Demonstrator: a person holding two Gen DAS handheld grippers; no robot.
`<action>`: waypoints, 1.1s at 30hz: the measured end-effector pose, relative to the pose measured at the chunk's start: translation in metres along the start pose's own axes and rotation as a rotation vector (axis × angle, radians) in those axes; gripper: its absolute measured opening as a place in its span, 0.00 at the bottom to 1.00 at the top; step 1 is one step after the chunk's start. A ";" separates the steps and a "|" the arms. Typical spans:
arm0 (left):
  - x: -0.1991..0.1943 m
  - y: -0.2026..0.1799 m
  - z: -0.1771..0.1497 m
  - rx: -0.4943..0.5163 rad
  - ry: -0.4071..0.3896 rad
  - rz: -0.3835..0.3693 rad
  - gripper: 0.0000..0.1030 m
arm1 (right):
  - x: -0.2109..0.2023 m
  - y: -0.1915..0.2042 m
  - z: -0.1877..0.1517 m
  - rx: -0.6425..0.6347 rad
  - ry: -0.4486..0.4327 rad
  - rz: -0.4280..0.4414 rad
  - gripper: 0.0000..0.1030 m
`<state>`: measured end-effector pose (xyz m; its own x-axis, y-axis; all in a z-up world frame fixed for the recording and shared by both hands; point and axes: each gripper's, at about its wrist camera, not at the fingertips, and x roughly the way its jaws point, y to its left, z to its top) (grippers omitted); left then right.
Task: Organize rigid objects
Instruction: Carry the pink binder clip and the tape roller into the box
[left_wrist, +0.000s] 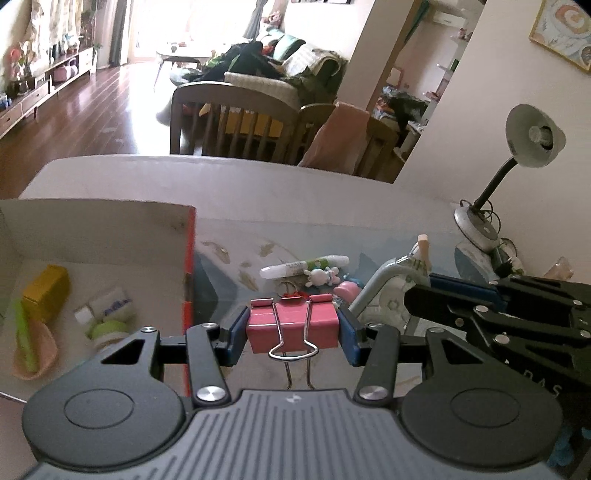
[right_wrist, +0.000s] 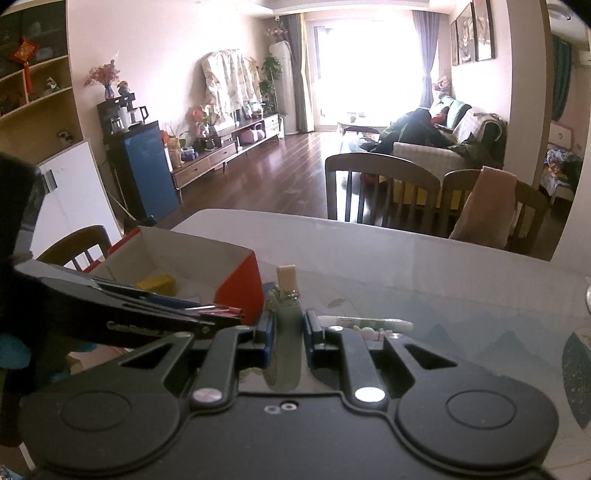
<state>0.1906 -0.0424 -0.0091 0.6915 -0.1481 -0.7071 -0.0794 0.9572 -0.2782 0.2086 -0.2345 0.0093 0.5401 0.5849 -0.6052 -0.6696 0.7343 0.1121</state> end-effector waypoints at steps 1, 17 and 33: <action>-0.004 0.003 0.001 0.002 -0.005 0.001 0.49 | 0.000 0.001 0.002 0.003 -0.001 0.001 0.14; -0.060 0.103 0.023 -0.037 -0.075 0.071 0.49 | 0.018 0.066 0.029 -0.018 -0.032 -0.003 0.14; -0.068 0.198 0.024 -0.068 -0.044 0.157 0.49 | 0.068 0.121 0.037 -0.044 0.015 -0.009 0.15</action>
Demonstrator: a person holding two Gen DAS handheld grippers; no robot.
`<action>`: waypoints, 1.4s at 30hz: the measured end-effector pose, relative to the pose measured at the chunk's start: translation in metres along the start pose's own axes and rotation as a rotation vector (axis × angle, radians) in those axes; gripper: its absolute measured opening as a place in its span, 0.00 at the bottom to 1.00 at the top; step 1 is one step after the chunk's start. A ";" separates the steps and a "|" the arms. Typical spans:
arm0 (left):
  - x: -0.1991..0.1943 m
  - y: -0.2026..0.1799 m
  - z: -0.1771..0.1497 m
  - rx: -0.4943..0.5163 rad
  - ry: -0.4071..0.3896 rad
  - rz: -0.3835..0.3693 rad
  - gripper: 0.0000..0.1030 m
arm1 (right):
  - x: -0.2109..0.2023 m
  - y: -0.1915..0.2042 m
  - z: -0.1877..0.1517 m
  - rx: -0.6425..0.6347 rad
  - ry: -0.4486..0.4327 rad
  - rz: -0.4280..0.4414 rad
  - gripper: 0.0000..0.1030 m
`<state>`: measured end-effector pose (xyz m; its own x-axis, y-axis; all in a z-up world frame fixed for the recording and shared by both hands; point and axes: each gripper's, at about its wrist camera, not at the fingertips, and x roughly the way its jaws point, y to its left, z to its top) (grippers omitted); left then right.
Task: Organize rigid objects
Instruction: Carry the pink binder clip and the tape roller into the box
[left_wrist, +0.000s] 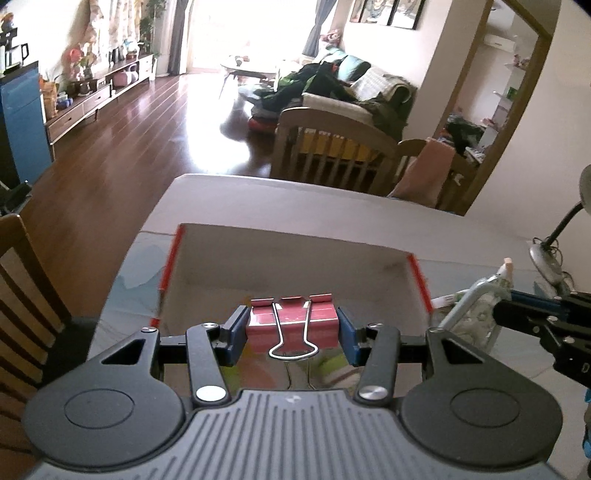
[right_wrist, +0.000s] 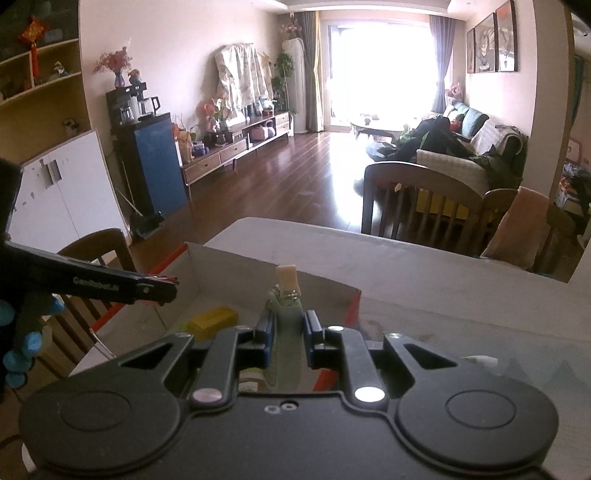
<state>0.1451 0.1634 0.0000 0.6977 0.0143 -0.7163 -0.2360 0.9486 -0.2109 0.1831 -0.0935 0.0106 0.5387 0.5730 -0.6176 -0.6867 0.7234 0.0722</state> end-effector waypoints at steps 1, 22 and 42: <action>0.001 0.004 0.000 0.002 0.003 0.003 0.49 | 0.004 0.002 0.000 -0.002 0.006 -0.003 0.15; 0.066 0.037 -0.030 0.132 0.124 0.052 0.49 | 0.083 0.029 -0.031 -0.058 0.180 -0.088 0.15; 0.094 0.007 -0.042 0.233 0.194 0.035 0.49 | 0.115 0.050 -0.038 -0.154 0.237 -0.117 0.13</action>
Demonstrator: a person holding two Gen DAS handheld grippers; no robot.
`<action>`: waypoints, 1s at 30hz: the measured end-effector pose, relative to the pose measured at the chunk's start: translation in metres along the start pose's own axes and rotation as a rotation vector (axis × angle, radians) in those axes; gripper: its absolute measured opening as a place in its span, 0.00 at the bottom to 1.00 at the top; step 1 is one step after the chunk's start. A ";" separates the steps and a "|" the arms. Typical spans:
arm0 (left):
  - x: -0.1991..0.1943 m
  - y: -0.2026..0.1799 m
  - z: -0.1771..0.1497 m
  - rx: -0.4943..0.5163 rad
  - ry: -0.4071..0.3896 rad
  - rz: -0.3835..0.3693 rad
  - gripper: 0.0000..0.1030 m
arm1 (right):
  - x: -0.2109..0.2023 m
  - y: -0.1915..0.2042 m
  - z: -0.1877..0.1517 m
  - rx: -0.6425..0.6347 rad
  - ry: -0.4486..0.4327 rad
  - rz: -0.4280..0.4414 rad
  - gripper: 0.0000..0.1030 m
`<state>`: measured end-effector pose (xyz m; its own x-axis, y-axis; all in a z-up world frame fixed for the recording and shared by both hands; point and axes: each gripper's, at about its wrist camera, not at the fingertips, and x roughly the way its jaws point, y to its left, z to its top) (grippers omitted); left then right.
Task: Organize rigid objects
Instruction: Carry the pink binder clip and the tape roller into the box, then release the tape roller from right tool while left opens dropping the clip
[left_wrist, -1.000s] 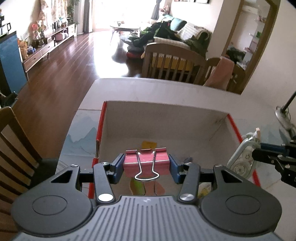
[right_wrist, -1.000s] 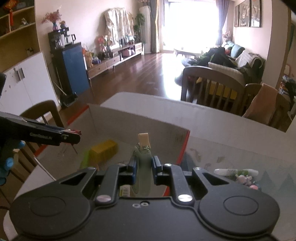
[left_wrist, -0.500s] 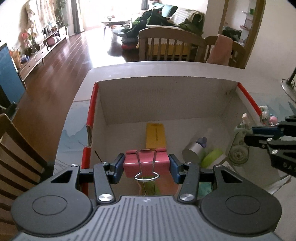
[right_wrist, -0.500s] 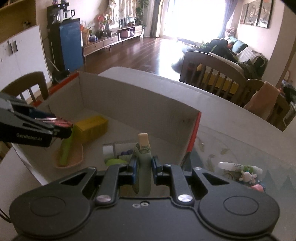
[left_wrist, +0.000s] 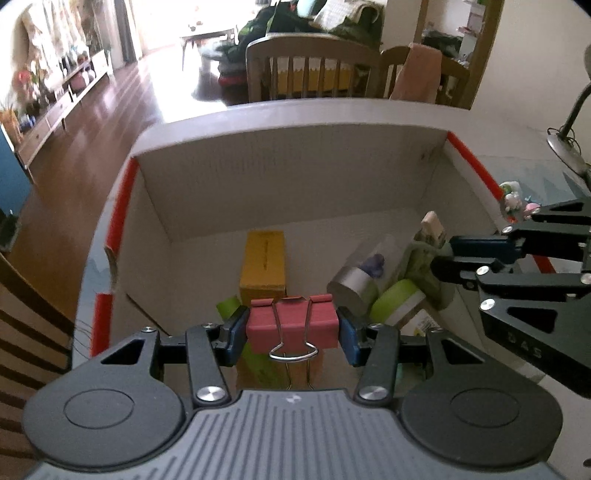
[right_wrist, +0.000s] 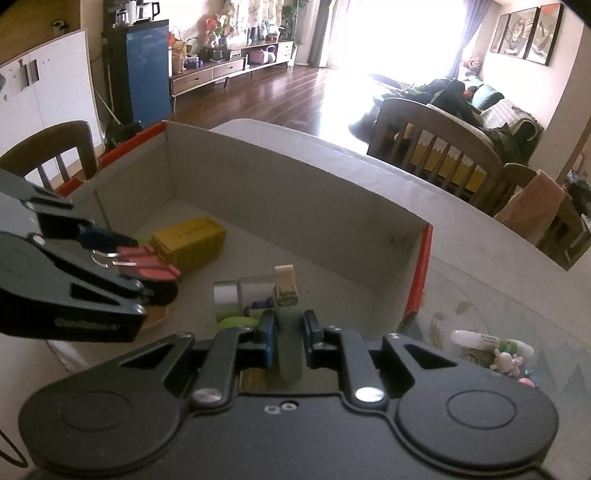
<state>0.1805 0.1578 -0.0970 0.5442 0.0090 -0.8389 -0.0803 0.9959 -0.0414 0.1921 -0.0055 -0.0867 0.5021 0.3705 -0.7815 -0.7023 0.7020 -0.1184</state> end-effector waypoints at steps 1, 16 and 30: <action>0.004 0.002 0.000 -0.011 0.013 -0.002 0.49 | 0.001 0.000 0.001 0.000 0.001 0.000 0.14; 0.013 0.013 -0.008 -0.110 0.082 -0.054 0.48 | 0.001 -0.007 -0.003 0.077 0.049 0.058 0.30; -0.031 0.000 -0.004 -0.080 -0.017 -0.040 0.52 | -0.033 -0.010 -0.008 0.131 0.005 0.114 0.48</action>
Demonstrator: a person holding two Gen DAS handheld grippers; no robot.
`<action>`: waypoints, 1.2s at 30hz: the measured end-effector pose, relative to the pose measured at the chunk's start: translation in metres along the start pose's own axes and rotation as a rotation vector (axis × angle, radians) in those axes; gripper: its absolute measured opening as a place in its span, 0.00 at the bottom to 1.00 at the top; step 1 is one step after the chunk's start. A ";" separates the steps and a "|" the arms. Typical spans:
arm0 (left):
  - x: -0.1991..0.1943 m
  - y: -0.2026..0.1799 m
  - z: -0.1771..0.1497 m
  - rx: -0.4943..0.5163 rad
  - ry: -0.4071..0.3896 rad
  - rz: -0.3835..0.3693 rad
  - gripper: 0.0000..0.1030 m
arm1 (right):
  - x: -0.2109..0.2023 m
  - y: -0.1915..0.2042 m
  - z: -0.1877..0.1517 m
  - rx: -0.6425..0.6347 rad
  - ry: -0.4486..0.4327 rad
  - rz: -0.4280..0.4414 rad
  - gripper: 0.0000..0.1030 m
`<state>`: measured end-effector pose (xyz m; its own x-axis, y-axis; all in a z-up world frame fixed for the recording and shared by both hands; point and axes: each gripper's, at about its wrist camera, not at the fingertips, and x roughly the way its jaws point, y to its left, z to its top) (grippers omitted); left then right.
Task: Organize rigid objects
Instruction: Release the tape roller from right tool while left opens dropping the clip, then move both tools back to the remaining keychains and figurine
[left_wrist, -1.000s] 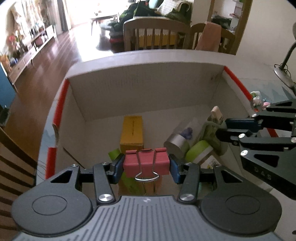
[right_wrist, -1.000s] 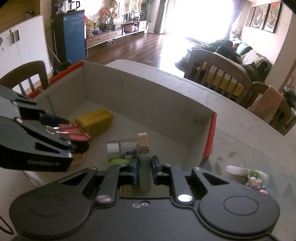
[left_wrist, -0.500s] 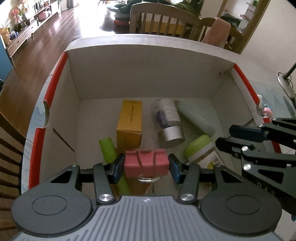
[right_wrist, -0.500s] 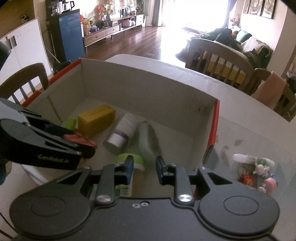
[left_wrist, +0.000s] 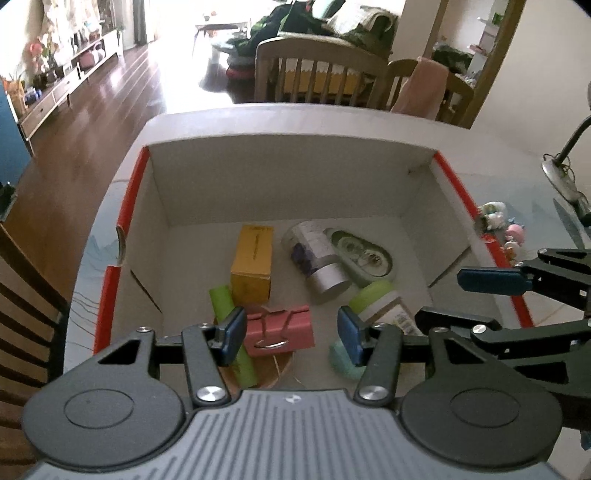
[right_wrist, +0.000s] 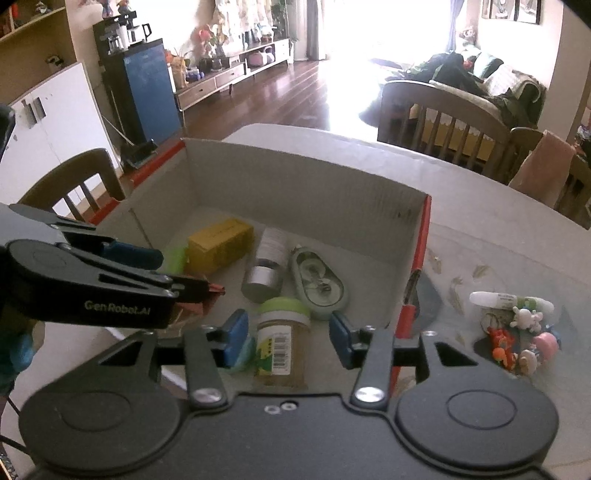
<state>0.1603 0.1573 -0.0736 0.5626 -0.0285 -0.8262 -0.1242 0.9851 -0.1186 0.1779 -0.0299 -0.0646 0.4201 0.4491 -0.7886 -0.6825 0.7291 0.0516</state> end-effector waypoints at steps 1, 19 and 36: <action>-0.004 -0.002 0.000 0.005 -0.010 0.002 0.52 | -0.003 0.000 0.000 0.002 -0.005 0.003 0.49; -0.069 -0.048 -0.002 0.003 -0.156 -0.011 0.64 | -0.078 -0.029 -0.021 0.018 -0.135 0.053 0.73; -0.047 -0.150 0.007 0.032 -0.164 -0.067 0.77 | -0.118 -0.123 -0.063 0.053 -0.164 -0.003 0.88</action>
<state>0.1578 0.0121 -0.0131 0.6947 -0.0693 -0.7159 -0.0570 0.9869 -0.1509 0.1751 -0.2051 -0.0167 0.5170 0.5222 -0.6783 -0.6504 0.7548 0.0853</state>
